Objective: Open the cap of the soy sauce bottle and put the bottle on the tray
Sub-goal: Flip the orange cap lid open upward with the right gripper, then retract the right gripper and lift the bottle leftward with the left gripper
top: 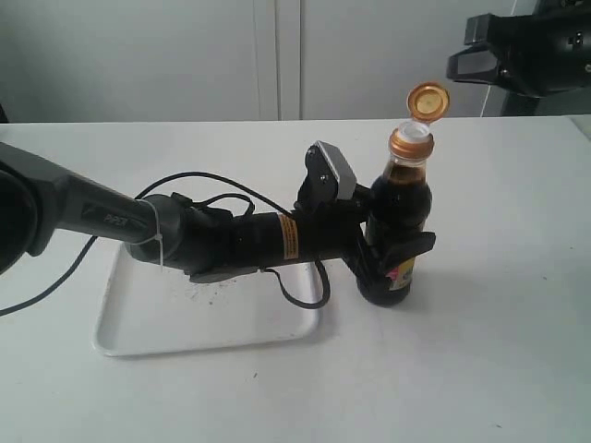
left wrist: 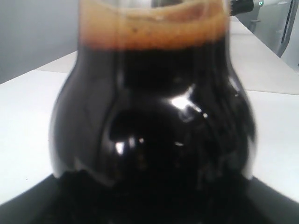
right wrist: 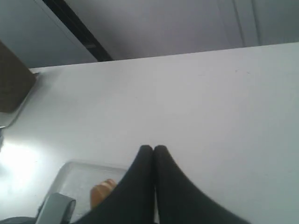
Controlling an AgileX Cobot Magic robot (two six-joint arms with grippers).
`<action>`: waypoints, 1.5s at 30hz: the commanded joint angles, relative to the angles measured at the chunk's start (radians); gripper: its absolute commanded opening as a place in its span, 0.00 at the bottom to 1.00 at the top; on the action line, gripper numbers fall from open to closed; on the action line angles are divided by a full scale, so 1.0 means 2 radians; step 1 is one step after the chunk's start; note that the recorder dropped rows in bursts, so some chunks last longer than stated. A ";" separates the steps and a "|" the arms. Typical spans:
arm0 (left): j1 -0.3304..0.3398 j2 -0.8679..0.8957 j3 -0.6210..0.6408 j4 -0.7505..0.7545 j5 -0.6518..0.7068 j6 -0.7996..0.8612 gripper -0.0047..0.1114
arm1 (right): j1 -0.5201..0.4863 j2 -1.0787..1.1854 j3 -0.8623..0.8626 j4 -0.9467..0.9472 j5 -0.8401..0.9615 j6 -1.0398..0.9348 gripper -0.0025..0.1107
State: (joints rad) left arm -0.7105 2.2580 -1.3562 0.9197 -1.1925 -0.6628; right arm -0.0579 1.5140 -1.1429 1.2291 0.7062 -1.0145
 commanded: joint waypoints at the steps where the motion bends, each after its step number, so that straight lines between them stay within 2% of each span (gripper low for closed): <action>1: -0.002 0.000 0.004 0.021 0.010 -0.005 0.04 | -0.001 -0.001 -0.003 -0.032 -0.037 -0.034 0.02; 7: -0.002 0.000 0.004 0.020 0.010 -0.005 0.04 | -0.001 -0.011 -0.003 -0.150 -0.084 -0.022 0.02; 13: 0.000 -0.007 0.004 0.015 0.010 -0.008 0.04 | -0.001 -0.040 -0.003 -0.341 -0.134 0.168 0.02; 18: 0.000 -0.024 0.004 0.015 0.021 -0.012 0.04 | -0.001 -0.063 0.004 -0.406 -0.137 0.227 0.02; 23: 0.000 -0.043 0.004 0.016 0.036 -0.017 0.04 | -0.001 -0.089 0.035 -0.420 -0.181 0.249 0.02; 33: 0.000 -0.082 0.010 0.016 0.007 -0.007 0.04 | -0.001 -0.112 0.096 -0.420 -0.230 0.249 0.02; 39: 0.000 -0.119 0.046 0.014 0.007 0.023 0.04 | -0.001 -0.111 0.113 -0.415 -0.248 0.249 0.02; 45: 0.005 -0.160 0.092 -0.003 0.004 0.040 0.04 | 0.028 -0.111 0.113 -0.434 -0.241 0.241 0.02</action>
State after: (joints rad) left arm -0.7107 2.0034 -1.1936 0.9670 -1.0876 -0.6011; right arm -0.0311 1.2927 -0.9204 0.3798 0.2287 -0.5220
